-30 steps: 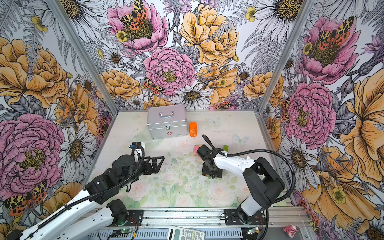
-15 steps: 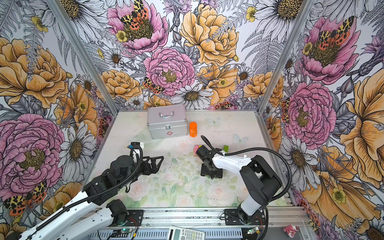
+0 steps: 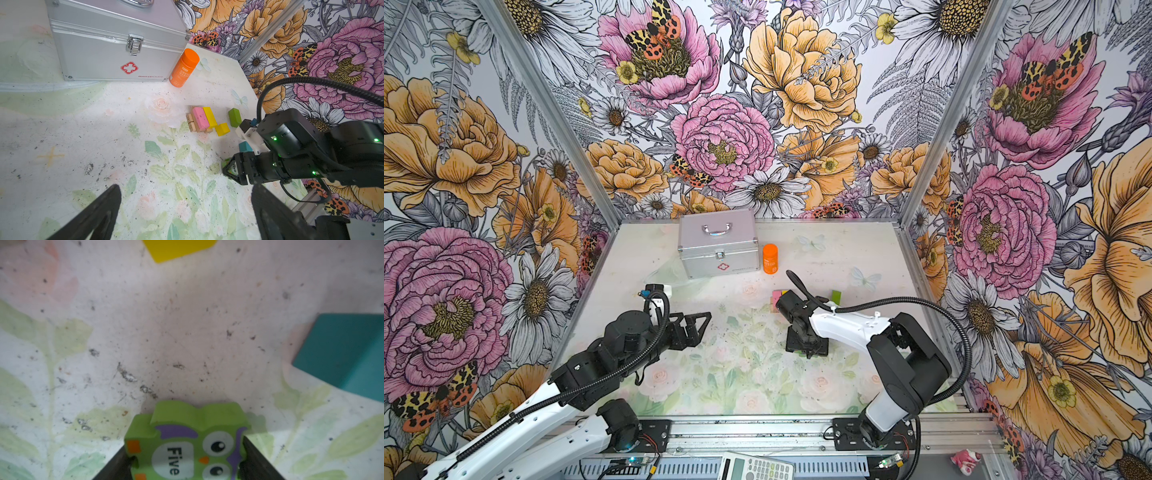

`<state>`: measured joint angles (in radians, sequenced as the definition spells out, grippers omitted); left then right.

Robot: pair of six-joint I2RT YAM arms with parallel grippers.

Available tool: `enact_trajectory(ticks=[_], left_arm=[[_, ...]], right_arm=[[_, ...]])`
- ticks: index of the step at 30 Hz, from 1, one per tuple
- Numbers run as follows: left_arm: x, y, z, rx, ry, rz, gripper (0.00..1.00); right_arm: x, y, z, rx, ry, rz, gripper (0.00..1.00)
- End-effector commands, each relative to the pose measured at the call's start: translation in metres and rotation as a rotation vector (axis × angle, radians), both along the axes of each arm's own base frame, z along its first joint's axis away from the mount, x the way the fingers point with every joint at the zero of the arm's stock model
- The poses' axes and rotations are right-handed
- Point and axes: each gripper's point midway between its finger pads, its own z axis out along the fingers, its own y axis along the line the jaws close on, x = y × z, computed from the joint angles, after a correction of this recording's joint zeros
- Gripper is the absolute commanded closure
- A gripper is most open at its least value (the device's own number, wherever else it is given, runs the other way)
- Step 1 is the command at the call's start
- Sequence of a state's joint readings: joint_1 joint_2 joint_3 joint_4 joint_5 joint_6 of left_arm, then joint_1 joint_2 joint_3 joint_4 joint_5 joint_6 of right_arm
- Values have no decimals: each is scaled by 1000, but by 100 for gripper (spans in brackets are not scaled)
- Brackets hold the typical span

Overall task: Build the wood block tower
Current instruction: 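Close the right gripper on the green owl block and lift it, then carry the owl block over the stack and lower it beside the yellow bar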

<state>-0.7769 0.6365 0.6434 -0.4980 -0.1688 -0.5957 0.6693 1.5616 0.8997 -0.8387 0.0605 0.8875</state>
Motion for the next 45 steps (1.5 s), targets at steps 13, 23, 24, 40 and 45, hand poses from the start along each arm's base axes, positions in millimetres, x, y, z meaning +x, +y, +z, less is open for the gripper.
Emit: enact_trajectory(ticks=[13,23,24,40,45], left_arm=[[3,2,12,10,-30,13,1],[3,4,13,22,-34,18,1],[3,5,13,24,-34,19,1],[8,11,12,35,-32,45,1],[8,12,12,35,-32,47,1]], right_arm=[[60,27,82,44,-190,91,43],[115,49,82,55,-191,144,43],[120,50,80,54,-186,146,43],[145,56,67,31,-135,182,43],[146,58,60,31,-115,185,43]])
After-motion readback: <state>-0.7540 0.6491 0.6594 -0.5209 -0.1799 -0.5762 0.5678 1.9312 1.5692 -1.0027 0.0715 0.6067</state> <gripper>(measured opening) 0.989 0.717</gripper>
